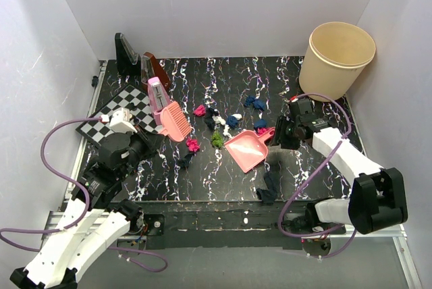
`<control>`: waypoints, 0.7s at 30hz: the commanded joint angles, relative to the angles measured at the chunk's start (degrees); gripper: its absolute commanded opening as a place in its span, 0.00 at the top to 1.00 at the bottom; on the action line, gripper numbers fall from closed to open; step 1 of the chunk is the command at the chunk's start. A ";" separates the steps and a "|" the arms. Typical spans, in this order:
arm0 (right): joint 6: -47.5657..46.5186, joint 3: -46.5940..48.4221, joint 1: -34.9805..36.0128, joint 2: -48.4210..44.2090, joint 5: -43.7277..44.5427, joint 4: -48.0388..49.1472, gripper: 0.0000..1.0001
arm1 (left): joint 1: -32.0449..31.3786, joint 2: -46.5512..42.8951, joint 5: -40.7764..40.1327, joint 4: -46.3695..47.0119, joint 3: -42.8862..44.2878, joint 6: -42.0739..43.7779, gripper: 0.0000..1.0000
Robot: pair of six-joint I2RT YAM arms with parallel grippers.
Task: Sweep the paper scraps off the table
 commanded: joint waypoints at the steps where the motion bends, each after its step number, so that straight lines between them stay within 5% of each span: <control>1: -4.22 -0.19 0.85 1.99 -5.17 4.65 0.50 | 0.36 -0.99 0.26 -0.11 1.88 1.17 1.00; 14: -12.23 11.58 13.59 17.03 15.19 -1.67 0.53 | 0.36 -0.11 -0.27 -0.11 2.49 2.23 1.00; 21: -12.41 12.73 14.12 19.66 16.00 -1.75 0.62 | 0.36 -0.02 -1.15 -0.29 2.75 2.67 1.00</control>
